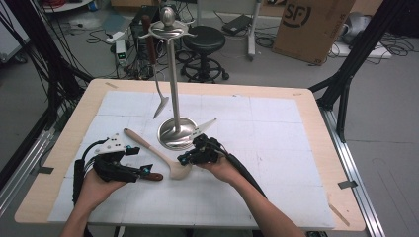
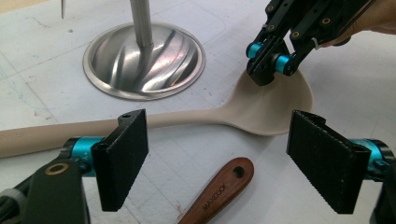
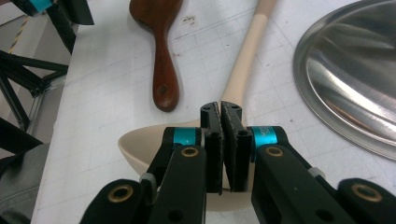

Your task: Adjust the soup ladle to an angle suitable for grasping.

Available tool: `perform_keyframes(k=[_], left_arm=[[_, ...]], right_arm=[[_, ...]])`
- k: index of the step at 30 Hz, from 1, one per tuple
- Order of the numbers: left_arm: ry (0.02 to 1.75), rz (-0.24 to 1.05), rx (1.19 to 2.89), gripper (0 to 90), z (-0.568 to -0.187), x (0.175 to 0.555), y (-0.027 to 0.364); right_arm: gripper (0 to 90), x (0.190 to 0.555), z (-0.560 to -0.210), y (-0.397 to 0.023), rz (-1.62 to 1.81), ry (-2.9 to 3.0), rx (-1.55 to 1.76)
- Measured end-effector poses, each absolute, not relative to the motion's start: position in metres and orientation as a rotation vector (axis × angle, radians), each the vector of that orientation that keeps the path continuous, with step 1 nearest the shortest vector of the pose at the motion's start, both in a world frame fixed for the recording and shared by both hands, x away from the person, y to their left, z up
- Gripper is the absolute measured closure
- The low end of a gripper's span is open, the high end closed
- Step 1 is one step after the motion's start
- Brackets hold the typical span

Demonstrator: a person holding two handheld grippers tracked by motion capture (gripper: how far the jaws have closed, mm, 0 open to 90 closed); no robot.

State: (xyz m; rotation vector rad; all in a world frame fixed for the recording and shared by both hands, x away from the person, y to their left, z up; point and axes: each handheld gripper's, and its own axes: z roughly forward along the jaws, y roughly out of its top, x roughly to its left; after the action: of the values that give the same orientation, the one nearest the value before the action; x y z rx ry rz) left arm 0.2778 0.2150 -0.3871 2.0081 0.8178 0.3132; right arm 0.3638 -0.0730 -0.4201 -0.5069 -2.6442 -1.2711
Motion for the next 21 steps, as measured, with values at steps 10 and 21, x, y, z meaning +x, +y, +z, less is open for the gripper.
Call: perform_keyframes(k=[10,21], left_arm=[[0.817,0.315,2.007,21.4,-0.3869,0.2776,0.2149],[0.814,0.317,2.007,21.3,-0.3863,0.2772,0.2149]], right_arm=[[87.4,0.3595,-0.417,-0.0671,-1.272,-2.621,-0.458],[88.3,0.3592,-0.4177,-0.0703,-1.224,-2.614,-0.455]])
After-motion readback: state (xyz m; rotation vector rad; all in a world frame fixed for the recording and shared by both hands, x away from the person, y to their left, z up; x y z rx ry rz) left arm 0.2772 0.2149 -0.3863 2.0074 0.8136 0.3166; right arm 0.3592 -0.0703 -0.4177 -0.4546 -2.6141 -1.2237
